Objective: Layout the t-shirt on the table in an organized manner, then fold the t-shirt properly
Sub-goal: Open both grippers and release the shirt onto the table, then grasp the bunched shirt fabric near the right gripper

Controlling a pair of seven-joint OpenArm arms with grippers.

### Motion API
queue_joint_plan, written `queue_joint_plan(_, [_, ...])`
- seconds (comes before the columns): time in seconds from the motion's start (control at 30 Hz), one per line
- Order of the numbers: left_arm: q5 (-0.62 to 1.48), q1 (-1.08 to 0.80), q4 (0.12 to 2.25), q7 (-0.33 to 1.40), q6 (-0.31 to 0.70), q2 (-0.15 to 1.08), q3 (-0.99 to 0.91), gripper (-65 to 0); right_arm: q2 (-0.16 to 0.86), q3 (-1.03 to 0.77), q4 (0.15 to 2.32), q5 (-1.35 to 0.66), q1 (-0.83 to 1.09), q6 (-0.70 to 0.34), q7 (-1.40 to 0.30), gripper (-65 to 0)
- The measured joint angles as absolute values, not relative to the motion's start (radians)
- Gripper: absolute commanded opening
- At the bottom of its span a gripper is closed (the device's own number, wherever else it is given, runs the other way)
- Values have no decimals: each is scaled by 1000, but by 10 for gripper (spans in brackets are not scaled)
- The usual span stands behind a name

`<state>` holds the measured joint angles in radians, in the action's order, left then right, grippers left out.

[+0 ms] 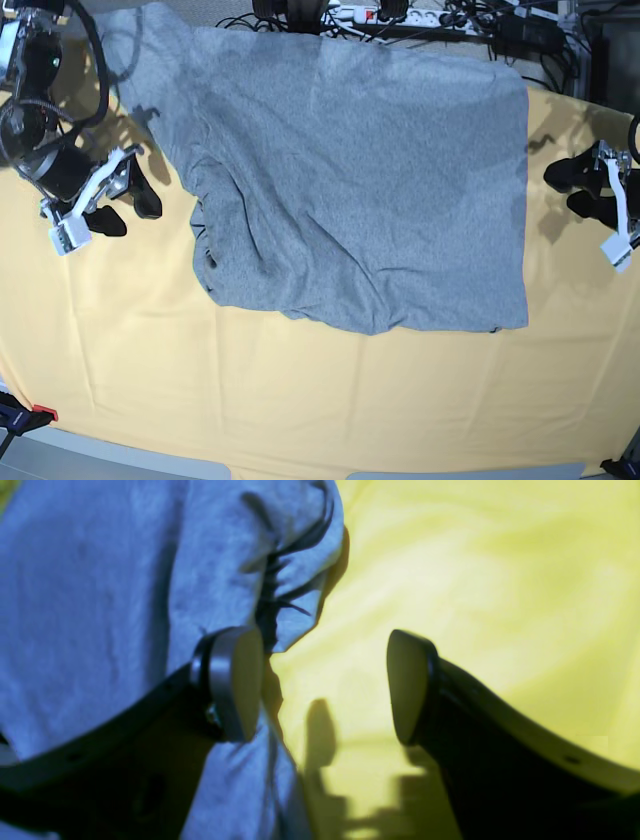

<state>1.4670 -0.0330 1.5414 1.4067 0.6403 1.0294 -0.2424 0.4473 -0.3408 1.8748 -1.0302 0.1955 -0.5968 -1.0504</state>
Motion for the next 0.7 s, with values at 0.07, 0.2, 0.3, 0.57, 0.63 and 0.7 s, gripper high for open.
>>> queue_joint_plan(0.07, [1467,-33,1541,1407,640,1017,-242,-192,446,-340,1784,-1118,164,-624,-1109,-246])
queue_joint_plan(0.2, [1467,-33,1541,1407,640,1018,-242,-192,446,-340,1594,-1277,99,-637,-1243,-246])
queue_joint_plan(0.3, [1467,-33,1541,1407,640,1017,-242,-192,443,-340,1495,-1412,75,-655,-1320,-246])
queue_joint_plan(0.57, [1467,-33,1541,1407,640,1017,-242,-192,413,-264,1381,-1422,66,-667,-1327,-246])
queue_joint_plan(0.63, [1467,-33,1541,1407,640,1017,-242,-192,407,-228,1381,-1427,63,-667,-1323,-246])
queue_joint_plan(0.7, [1467,-33,1541,1407,640,1017,-242,-192,400,-189,1381,-1438,62,-674,-1317,-246])
